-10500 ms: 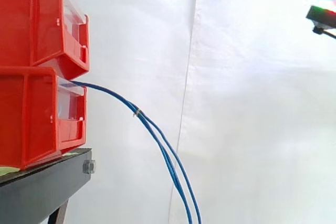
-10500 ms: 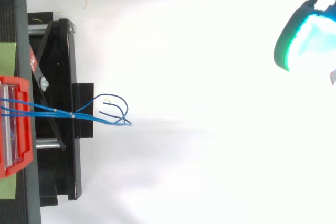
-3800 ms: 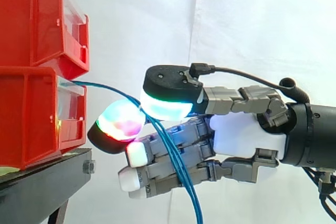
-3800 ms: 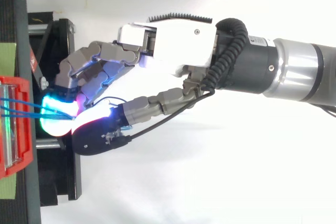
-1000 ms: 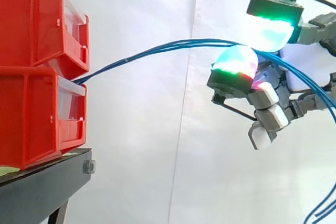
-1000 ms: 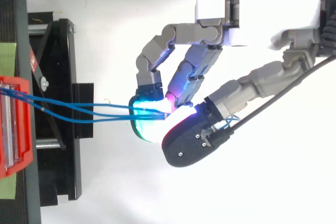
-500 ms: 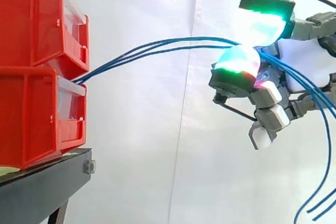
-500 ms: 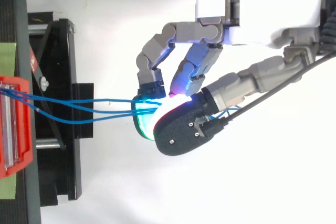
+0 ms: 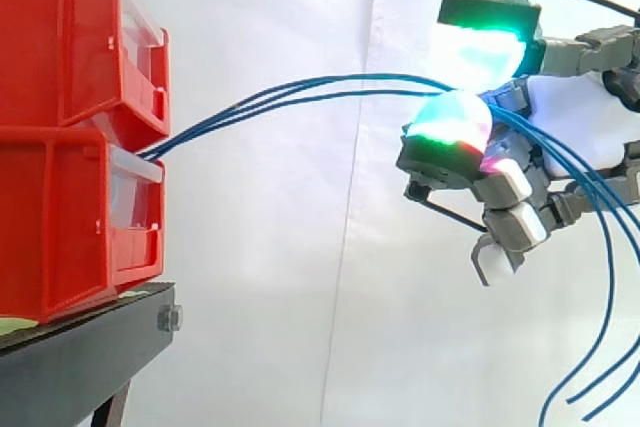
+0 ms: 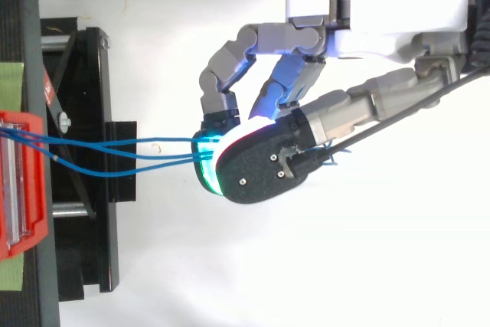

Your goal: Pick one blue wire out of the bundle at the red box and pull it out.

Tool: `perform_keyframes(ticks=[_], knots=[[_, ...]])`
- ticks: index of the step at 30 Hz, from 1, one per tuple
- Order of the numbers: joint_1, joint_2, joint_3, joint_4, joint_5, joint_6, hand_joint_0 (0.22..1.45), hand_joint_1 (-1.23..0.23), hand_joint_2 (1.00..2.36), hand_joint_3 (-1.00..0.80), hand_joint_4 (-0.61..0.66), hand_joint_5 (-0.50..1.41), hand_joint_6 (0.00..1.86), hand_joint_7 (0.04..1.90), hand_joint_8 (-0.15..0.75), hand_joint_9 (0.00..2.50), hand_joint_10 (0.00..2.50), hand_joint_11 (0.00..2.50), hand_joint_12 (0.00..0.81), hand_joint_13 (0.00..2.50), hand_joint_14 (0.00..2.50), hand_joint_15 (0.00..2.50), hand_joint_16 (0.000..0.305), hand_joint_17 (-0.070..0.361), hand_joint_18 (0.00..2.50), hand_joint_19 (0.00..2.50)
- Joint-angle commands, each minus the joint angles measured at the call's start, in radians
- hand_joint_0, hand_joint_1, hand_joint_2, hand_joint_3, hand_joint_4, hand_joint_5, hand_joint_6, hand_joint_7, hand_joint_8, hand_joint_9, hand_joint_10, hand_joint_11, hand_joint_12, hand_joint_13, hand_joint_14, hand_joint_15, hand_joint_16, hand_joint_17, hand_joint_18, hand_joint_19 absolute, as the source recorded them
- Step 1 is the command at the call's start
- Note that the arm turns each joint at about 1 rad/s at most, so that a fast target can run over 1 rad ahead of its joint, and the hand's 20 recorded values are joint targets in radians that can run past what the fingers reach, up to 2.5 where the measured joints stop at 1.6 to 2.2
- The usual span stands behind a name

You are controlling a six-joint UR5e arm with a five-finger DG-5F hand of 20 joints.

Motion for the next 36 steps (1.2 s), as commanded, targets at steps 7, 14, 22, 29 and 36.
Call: perform_keyframes(ticks=[7,14,22,29,36], knots=[[-0.013,0.0,0.0,0.003,0.001,-0.003,0.58,-0.68,1.02,-0.21,0.2,-0.12,0.91,1.06,0.379,1.0,0.01,0.64,0.438,0.96,0.02,0.56,0.058,0.131,0.83,0.51],[-0.015,0.0,0.002,0.005,0.001,-0.006,0.59,-0.75,1.02,-0.23,0.21,-0.13,0.91,1.04,0.37,0.98,0.01,0.65,0.429,0.95,0.02,0.56,0.056,0.126,0.81,0.51],[-0.02,0.0,0.026,0.002,0.019,-0.103,0.6,-0.77,1.02,-0.26,0.2,-0.13,0.92,1.02,0.361,0.96,0.02,0.64,0.422,0.94,0.02,0.56,0.055,0.124,0.81,0.52],[-0.021,0.0,0.043,0.0,0.054,-0.192,0.56,-0.63,1.01,-0.39,0.21,-0.14,0.91,0.99,0.364,0.97,0.01,0.64,0.425,0.93,0.02,0.56,0.057,0.128,0.79,0.54],[-0.023,0.0,0.051,0.0,0.064,-0.232,0.57,-0.5,1.01,-0.38,0.2,-0.13,0.9,1.01,0.369,1.0,0.01,0.64,0.425,0.93,0.02,0.57,0.057,0.128,0.77,0.55]])
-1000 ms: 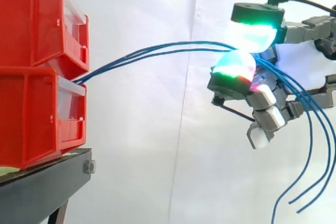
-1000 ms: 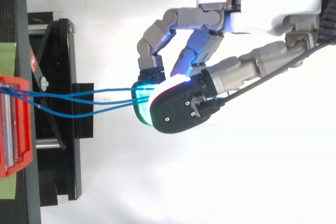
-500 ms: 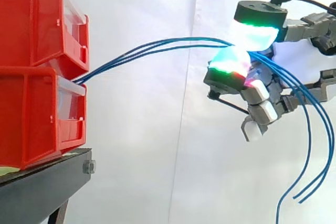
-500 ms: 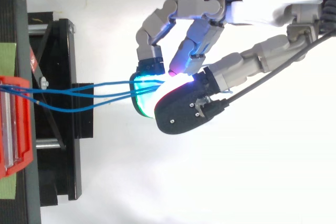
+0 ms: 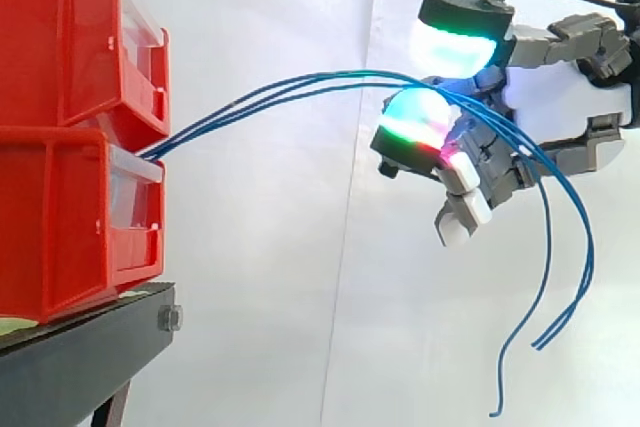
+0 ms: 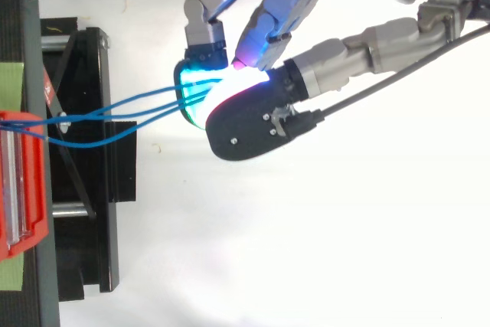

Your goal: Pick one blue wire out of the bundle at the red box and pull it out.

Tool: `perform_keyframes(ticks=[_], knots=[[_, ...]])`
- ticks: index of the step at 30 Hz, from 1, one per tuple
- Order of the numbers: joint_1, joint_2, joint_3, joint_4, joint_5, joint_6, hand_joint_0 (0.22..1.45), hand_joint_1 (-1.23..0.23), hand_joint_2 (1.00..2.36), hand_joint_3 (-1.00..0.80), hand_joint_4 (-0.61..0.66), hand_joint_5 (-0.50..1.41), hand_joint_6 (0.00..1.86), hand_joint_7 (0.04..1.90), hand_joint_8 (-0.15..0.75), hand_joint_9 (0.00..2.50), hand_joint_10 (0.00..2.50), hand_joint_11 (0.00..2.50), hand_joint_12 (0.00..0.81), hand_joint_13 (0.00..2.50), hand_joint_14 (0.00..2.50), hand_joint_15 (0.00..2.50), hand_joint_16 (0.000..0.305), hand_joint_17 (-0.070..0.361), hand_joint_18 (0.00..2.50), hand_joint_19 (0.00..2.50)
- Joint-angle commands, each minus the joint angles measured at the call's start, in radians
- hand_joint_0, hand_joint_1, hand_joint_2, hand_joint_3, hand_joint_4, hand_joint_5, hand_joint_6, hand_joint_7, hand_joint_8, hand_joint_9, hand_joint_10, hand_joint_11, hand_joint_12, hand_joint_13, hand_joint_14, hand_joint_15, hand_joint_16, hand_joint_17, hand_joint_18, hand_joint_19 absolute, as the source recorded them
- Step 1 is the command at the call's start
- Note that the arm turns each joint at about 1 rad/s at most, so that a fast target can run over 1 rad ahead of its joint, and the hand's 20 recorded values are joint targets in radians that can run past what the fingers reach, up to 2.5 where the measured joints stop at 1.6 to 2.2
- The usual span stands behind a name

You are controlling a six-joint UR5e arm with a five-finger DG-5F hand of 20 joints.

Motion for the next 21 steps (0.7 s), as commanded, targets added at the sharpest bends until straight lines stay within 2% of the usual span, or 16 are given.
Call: perform_keyframes(ticks=[1,9,21], knots=[[0.0,0.001,0.003,0.0,0.002,-0.013,0.58,-0.51,1.01,-0.37,0.2,-0.13,0.9,1.01,0.372,1.0,0.02,0.63,0.424,0.93,0.02,0.57,0.057,0.127,0.77,0.55],[0.0,-0.001,0.003,0.0,0.021,-0.062,0.58,-0.66,1.02,-0.24,0.21,-0.13,0.91,1.05,0.374,1.0,0.01,0.64,0.426,0.96,0.02,0.57,0.056,0.125,0.81,0.53],[-0.004,0.001,0.009,0.001,0.033,-0.121,0.6,-0.75,1.02,-0.25,0.2,-0.13,0.92,1.02,0.367,0.98,0.01,0.65,0.422,0.96,0.02,0.57,0.055,0.125,0.83,0.53]])
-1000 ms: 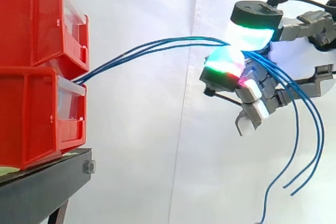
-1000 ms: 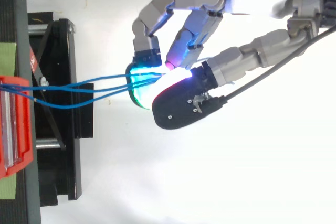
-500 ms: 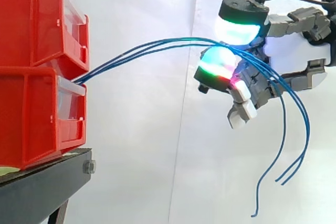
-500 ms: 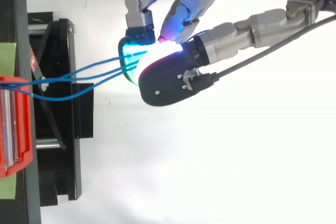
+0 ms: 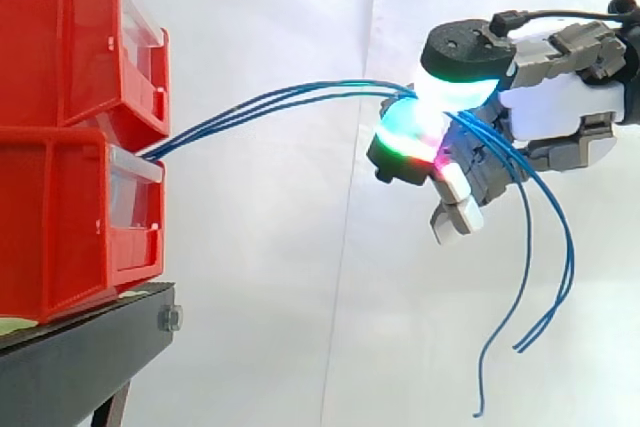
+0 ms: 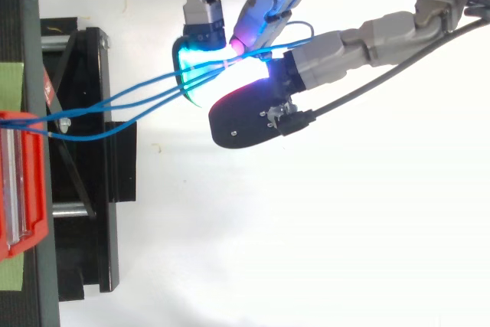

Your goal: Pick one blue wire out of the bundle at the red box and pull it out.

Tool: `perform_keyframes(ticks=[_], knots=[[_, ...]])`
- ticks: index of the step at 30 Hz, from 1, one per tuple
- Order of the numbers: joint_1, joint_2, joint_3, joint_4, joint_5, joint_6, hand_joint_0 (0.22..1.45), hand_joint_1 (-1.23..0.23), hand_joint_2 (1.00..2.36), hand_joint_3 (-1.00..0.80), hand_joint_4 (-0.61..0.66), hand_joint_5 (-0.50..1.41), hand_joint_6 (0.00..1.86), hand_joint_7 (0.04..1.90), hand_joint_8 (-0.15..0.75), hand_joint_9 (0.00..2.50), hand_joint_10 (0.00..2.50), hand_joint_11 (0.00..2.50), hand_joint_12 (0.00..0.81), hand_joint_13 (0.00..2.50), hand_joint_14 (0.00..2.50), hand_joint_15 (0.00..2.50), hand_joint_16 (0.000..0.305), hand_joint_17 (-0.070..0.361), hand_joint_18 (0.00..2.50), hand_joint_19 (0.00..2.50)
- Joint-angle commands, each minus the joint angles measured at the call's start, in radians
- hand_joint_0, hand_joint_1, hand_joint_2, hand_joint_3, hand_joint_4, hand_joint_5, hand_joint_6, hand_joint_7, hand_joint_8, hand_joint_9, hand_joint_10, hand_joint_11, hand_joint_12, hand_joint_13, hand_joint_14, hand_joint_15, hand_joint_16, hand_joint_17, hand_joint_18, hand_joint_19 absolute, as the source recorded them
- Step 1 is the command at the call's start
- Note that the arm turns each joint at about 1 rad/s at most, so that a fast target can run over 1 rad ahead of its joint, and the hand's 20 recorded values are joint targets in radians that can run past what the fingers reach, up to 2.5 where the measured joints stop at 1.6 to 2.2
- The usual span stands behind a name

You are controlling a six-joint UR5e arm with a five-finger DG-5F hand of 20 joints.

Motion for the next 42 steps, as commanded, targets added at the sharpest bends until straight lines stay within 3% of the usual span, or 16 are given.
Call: perform_keyframes(ticks=[1,13,18,28,35,42], knots=[[-0.001,0.001,0.002,0.001,0.002,-0.024,0.6,-0.74,1.02,-0.25,0.21,-0.13,0.92,1.02,0.365,0.98,0.02,0.65,0.424,0.96,0.02,0.57,0.055,0.125,0.82,0.53],[-0.006,0.001,0.011,0.004,0.016,-0.134,0.59,-0.72,1.02,-0.27,0.21,-0.14,0.92,1.0,0.365,0.97,0.01,0.64,0.423,0.96,0.02,0.57,0.056,0.125,0.82,0.53],[-0.009,0.001,0.019,0.004,0.033,-0.214,0.59,-0.72,1.02,-0.27,0.21,-0.14,0.92,1.01,0.365,0.97,0.01,0.65,0.424,0.96,0.02,0.57,0.056,0.125,0.82,0.54],[-0.014,0.001,0.019,0.004,0.038,-0.281,0.59,-0.72,1.02,-0.27,0.21,-0.14,0.92,1.0,0.368,0.97,0.02,0.64,0.424,0.96,0.02,0.57,0.056,0.125,0.82,0.54],[-0.015,0.007,0.019,-0.001,0.038,-0.252,0.59,-0.71,1.02,-0.27,0.21,-0.14,0.92,1.0,0.369,0.98,0.01,0.65,0.423,0.97,0.02,0.57,0.055,0.125,0.83,0.54],[-0.015,0.013,0.019,-0.042,0.016,-0.163,0.59,-0.72,1.01,-0.33,0.22,-0.14,0.91,0.97,0.36,0.97,0.02,0.64,0.423,0.96,0.02,0.57,0.056,0.125,0.82,0.54]])
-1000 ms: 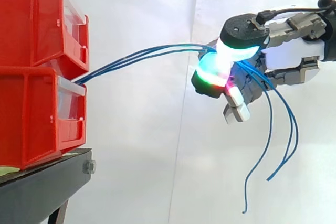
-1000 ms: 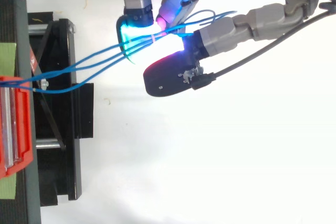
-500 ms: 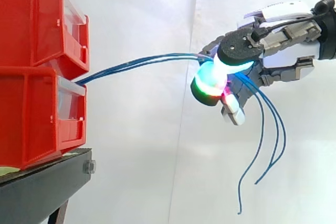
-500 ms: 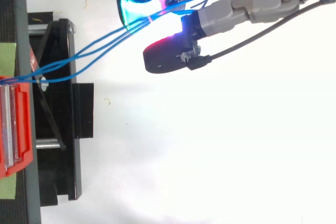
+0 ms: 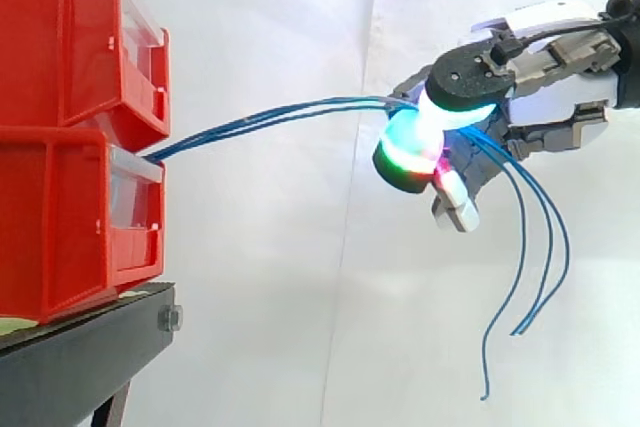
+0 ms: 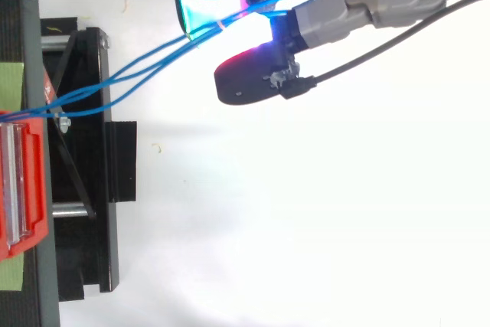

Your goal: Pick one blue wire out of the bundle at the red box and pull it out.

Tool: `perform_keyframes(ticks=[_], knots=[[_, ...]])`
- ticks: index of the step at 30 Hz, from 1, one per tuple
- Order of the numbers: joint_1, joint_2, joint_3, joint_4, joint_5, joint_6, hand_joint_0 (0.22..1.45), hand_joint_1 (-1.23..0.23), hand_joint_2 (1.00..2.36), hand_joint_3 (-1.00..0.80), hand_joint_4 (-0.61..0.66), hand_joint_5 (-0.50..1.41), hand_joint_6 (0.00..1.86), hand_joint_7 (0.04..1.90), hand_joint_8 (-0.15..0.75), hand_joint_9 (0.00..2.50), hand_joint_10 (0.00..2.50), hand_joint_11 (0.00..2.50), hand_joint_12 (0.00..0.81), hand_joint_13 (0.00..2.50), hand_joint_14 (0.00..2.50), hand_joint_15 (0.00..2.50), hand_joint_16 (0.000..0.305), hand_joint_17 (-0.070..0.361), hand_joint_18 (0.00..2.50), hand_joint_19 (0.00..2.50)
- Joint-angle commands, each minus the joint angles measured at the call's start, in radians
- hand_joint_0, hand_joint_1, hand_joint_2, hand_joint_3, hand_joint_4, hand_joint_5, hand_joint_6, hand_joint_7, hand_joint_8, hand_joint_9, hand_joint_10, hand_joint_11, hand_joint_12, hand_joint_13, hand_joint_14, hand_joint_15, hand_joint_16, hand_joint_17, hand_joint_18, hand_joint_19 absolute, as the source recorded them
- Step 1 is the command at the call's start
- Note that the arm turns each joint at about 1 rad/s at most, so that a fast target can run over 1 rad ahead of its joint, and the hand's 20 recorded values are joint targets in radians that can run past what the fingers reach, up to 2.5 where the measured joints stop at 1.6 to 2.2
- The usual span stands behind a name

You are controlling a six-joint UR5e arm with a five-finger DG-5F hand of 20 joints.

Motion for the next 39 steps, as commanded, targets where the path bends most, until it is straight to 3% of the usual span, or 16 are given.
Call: perform_keyframes(ticks=[1,12,31,39], knots=[[0.0,0.001,0.0,-0.016,-0.01,0.042,0.59,-0.72,1.01,-0.33,0.22,-0.14,0.91,0.97,0.362,0.97,0.01,0.64,0.423,0.96,0.02,0.57,0.056,0.125,0.82,0.53],[0.006,0.001,0.0,-0.073,-0.066,0.22,0.58,-0.72,1.01,-0.33,0.21,-0.14,0.9,0.98,0.364,0.96,0.02,0.65,0.424,0.95,0.02,0.57,0.056,0.125,0.82,0.54],[0.0,0.001,0.0,-0.073,-0.067,0.223,0.54,-0.67,1.0,-0.46,0.23,-0.15,0.89,0.92,0.368,0.95,0.01,0.64,0.433,0.94,0.02,0.56,0.058,0.131,0.81,0.54],[0.0,0.001,0.0,-0.071,-0.067,0.221,0.58,-0.62,1.01,-0.36,0.22,-0.14,0.9,1.0,0.365,0.97,0.01,0.64,0.427,0.95,0.02,0.57,0.056,0.127,0.8,0.55]])
